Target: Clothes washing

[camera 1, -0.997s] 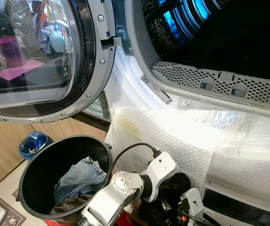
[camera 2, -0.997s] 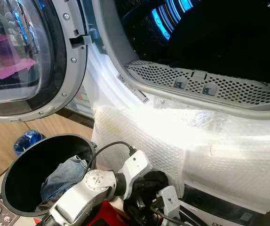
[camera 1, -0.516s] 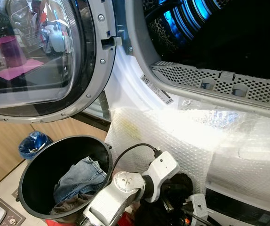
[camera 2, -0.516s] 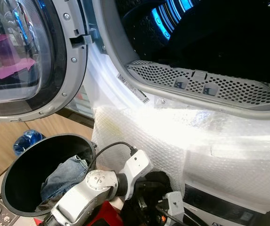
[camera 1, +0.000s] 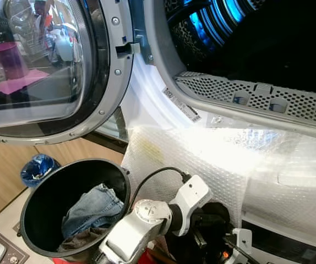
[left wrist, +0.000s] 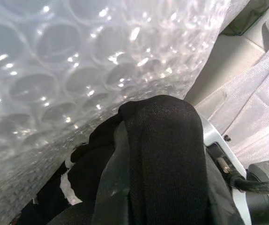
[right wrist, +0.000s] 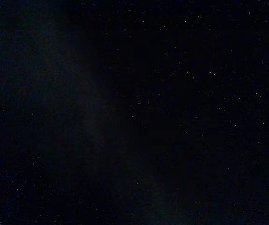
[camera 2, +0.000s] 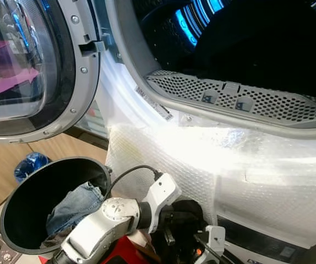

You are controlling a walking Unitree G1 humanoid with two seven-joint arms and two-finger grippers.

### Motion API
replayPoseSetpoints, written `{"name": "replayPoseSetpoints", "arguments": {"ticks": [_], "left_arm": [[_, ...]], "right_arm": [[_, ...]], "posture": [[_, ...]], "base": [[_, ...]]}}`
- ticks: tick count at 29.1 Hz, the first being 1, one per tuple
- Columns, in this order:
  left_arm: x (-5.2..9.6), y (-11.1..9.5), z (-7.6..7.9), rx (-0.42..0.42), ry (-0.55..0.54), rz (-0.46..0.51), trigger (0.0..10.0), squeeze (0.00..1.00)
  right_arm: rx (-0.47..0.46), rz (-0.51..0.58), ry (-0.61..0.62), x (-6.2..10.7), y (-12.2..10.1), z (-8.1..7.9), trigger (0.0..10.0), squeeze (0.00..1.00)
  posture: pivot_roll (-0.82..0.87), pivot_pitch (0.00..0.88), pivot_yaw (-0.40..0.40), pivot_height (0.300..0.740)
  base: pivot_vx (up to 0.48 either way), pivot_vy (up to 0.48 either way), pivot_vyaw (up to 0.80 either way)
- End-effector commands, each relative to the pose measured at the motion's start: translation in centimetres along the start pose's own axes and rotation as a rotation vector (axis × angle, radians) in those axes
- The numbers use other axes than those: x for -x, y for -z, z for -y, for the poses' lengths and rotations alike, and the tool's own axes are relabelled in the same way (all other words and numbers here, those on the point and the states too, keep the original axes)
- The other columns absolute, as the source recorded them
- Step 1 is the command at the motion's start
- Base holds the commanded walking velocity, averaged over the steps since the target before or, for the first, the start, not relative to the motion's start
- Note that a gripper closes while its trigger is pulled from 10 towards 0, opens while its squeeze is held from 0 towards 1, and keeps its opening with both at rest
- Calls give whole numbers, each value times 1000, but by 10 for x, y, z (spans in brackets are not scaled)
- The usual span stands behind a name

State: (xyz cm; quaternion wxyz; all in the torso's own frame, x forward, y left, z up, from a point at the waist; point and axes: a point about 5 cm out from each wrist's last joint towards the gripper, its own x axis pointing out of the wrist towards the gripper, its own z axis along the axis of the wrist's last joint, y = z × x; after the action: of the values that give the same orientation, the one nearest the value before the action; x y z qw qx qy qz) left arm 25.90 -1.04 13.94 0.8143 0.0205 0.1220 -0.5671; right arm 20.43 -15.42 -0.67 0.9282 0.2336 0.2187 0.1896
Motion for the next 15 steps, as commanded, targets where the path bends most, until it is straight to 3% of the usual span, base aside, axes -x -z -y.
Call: {"name": "replayPoseSetpoints", "arguments": {"ticks": [1, 15], "left_arm": [[0, -21, 6, -33, 43, 82, 0, 0], [-1, -21, 6, -44, 51, 80, 0, 0]], "right_arm": [[-26, -49, 12, 3, 14, 2, 0, 0], [-40, 4, -5, -1, 9, 3, 0, 0]], "posture": [[-120, 37, 90, 740], [-132, 7, 96, 740]], "base": [[0, 0, 0], [0, 0, 0]]}}
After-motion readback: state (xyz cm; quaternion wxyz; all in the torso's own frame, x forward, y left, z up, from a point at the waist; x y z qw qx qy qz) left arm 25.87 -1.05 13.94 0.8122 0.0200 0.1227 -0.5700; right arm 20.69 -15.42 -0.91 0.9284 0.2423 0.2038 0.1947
